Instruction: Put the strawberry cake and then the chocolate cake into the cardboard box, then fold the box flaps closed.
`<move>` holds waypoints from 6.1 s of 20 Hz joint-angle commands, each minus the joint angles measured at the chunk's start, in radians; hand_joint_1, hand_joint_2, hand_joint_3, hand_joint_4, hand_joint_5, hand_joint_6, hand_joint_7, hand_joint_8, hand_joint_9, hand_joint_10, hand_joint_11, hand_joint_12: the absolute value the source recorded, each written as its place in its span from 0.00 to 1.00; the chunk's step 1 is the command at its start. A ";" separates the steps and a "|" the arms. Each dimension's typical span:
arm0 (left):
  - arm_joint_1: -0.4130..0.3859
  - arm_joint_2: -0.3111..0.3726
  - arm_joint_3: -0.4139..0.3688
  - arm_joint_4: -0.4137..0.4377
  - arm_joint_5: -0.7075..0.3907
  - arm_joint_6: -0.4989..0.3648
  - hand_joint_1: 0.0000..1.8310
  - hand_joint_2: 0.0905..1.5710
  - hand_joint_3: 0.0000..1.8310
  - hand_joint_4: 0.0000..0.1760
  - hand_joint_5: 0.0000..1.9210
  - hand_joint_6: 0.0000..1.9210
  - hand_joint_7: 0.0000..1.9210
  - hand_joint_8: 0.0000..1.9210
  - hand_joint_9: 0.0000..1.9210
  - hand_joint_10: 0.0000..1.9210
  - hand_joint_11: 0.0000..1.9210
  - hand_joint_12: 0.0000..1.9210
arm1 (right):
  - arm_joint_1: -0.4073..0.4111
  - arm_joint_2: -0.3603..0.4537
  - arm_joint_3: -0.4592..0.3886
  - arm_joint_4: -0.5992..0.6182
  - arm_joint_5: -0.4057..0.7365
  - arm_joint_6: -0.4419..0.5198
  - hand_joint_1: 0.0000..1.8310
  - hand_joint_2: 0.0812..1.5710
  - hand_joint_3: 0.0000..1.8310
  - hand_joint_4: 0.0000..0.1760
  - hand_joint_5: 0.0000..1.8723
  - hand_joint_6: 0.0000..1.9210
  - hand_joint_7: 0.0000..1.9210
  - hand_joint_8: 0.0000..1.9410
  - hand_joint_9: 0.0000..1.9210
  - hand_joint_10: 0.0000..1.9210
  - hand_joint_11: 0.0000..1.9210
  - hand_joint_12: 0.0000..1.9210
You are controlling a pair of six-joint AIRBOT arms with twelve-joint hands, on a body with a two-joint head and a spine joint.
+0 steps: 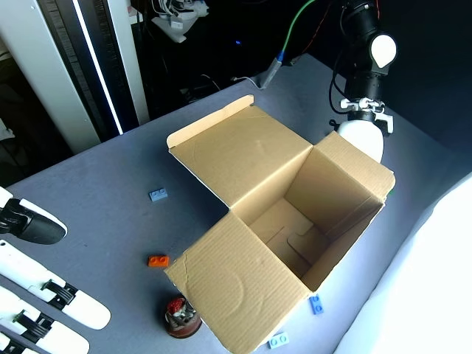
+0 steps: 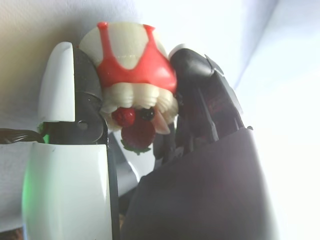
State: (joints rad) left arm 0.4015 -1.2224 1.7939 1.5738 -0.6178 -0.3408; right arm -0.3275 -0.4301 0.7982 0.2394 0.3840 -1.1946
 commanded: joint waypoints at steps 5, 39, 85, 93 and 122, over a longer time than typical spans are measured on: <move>-0.039 0.031 0.009 -0.038 -0.048 -0.023 0.63 0.86 0.01 0.00 0.29 0.80 0.23 0.94 0.22 0.97 0.23 1.00 | 0.007 0.011 0.003 0.004 0.113 -0.002 0.28 0.65 0.00 0.00 0.04 0.00 0.05 0.00 0.06 0.01 0.00 0.24; -0.379 0.137 0.058 0.299 -0.167 -0.196 0.70 0.84 0.00 0.00 0.30 0.78 0.27 0.90 0.29 0.94 0.27 1.00 | 0.010 0.010 -0.003 0.003 0.105 -0.003 0.36 0.65 0.00 0.00 0.03 0.00 0.05 0.00 0.06 0.00 0.00 0.16; -0.573 -0.104 0.046 0.361 -0.304 -0.239 0.70 0.84 0.00 0.00 0.32 0.76 0.27 0.90 0.29 0.94 0.26 1.00 | 0.011 0.002 -0.002 0.004 0.105 -0.004 0.60 0.64 0.00 0.01 0.07 0.00 0.05 0.00 0.04 0.00 0.00 0.00; -0.546 -0.170 0.051 0.412 -0.263 -0.235 0.70 0.84 0.00 0.00 0.31 0.77 0.28 0.90 0.30 0.93 0.27 1.00 | 0.010 -0.007 -0.002 0.004 0.106 -0.008 0.58 0.66 0.00 0.00 0.04 0.01 0.03 0.00 0.04 0.00 0.00 0.00; -0.614 -0.180 0.178 0.504 -0.276 -0.217 0.08 0.61 0.02 0.50 0.09 0.01 0.10 0.00 0.13 0.01 0.00 0.54 | -0.150 -0.132 0.121 0.058 0.137 0.286 0.53 0.64 0.00 0.00 0.04 0.01 0.05 0.01 0.05 0.01 0.02 0.01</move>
State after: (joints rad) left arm -0.1967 -1.4170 1.9644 2.1323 -0.9176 -0.5552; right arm -0.4847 -0.5766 0.9138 0.2947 0.4145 -0.9192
